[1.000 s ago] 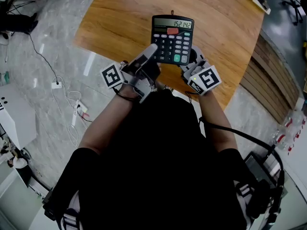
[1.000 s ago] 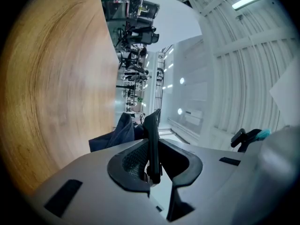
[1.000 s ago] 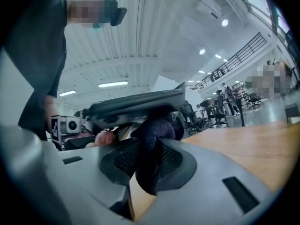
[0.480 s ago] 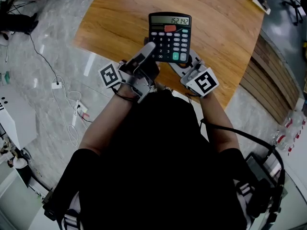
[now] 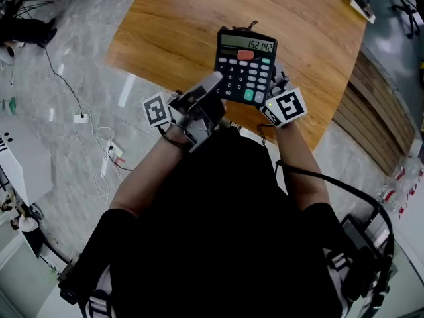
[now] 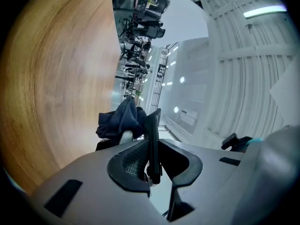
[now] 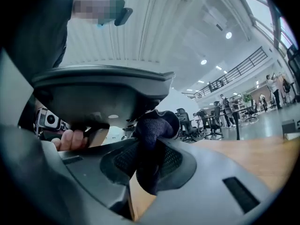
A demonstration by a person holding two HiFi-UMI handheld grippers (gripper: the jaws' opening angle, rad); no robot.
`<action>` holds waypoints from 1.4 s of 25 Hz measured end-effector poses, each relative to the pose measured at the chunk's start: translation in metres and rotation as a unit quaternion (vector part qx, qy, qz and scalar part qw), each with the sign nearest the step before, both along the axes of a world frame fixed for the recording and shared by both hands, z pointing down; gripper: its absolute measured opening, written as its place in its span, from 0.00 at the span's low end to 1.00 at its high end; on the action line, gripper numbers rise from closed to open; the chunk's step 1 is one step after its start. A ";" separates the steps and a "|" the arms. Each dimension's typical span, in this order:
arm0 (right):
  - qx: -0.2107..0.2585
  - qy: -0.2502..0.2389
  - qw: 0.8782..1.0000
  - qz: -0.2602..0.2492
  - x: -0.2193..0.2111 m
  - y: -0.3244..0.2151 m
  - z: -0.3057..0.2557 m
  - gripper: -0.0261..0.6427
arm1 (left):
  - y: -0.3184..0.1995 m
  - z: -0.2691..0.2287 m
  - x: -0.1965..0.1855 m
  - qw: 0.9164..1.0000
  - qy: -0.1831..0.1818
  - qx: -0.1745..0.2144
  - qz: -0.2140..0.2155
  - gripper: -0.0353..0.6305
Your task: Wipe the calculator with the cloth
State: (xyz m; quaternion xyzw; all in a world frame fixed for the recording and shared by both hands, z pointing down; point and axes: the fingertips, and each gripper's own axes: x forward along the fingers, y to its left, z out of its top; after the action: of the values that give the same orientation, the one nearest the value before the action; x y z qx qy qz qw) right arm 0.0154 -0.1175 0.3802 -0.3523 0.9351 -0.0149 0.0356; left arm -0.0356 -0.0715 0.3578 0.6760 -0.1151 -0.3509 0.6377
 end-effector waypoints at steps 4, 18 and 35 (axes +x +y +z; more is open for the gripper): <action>-0.001 0.002 0.999 -0.032 -0.014 0.016 0.002 0.16 | -0.002 0.002 -0.002 1.000 0.003 -0.007 -0.001 0.16; -0.004 0.028 0.996 -0.083 -0.026 0.064 0.003 0.16 | -0.036 0.002 -0.024 0.999 -0.012 -0.004 -0.038 0.16; 0.002 0.016 0.997 0.077 0.067 0.003 -0.010 0.16 | -0.017 0.012 -0.011 0.999 -0.033 0.009 -0.002 0.16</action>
State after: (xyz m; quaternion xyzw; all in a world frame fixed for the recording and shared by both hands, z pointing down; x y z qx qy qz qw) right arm 0.0823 -0.1149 0.3702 -0.4234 0.9057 -0.0046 0.0223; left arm -0.0471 -0.0883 0.3701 0.6930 -0.1345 -0.3307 0.6263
